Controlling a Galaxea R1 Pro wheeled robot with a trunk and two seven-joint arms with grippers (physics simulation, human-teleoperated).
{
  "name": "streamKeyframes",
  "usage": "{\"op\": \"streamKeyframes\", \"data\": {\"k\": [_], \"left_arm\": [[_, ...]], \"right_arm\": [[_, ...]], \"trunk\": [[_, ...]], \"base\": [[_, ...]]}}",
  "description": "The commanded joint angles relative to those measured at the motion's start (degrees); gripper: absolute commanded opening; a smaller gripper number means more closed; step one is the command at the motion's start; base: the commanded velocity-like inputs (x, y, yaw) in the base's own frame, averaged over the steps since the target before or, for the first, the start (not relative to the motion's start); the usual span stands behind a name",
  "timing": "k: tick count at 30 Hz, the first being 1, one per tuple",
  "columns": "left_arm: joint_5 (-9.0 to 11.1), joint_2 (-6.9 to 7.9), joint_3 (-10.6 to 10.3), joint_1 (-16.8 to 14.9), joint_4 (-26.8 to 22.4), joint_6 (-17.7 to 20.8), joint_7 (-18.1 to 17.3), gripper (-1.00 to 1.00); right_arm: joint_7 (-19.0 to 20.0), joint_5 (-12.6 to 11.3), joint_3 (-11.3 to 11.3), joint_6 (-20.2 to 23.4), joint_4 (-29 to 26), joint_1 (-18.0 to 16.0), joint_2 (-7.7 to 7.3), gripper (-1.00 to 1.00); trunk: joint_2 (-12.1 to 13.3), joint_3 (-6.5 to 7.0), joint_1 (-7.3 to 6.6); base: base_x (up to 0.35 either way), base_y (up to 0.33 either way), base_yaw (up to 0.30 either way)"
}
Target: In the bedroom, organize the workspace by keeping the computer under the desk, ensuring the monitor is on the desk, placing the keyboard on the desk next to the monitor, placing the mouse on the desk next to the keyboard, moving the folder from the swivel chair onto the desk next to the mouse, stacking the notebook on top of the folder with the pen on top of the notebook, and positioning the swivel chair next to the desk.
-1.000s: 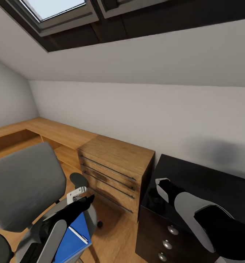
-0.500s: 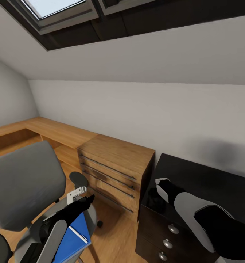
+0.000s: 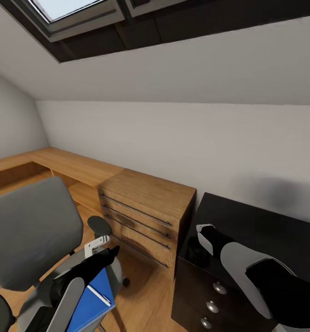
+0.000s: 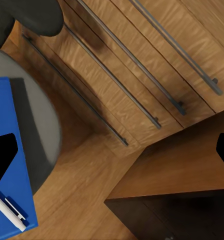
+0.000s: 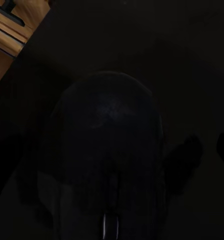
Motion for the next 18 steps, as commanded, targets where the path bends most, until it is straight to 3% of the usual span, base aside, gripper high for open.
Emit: {"op": "streamKeyframes", "data": {"k": [1, 15, 16, 18], "left_arm": [[0.6, 0.05, -0.1, -0.06, -0.08, 0.05, 0.59, 1.0], [0.6, 0.05, -0.1, -0.06, -0.08, 0.08, 0.59, 1.0], [0.6, 0.05, -0.1, -0.06, -0.08, 0.07, 0.59, 1.0], [0.6, 0.05, -0.1, -0.06, -0.08, 0.06, 0.59, 1.0]], "right_arm": [[-0.43, -0.3, 0.79, 0.2, 0.47, 0.02, -0.02, 1.0], [-0.7, -0.22, 0.79, 0.19, 0.47, 0.02, -0.02, 1.0], [-0.66, -0.22, 0.79, 0.19, 0.47, 0.02, -0.02, -1.0], [-0.5, -0.22, 0.79, 0.19, 0.48, 0.02, -0.01, -1.0]], "trunk": [[-0.03, -0.09, 0.02], [-0.03, -0.09, 0.02], [-0.03, -0.09, 0.02], [-0.03, -0.09, 0.02]], "base": [[0.0, 0.0, 0.0], [0.0, 0.0, 0.0], [0.0, 0.0, 0.0], [0.0, 0.0, 0.0]]}}
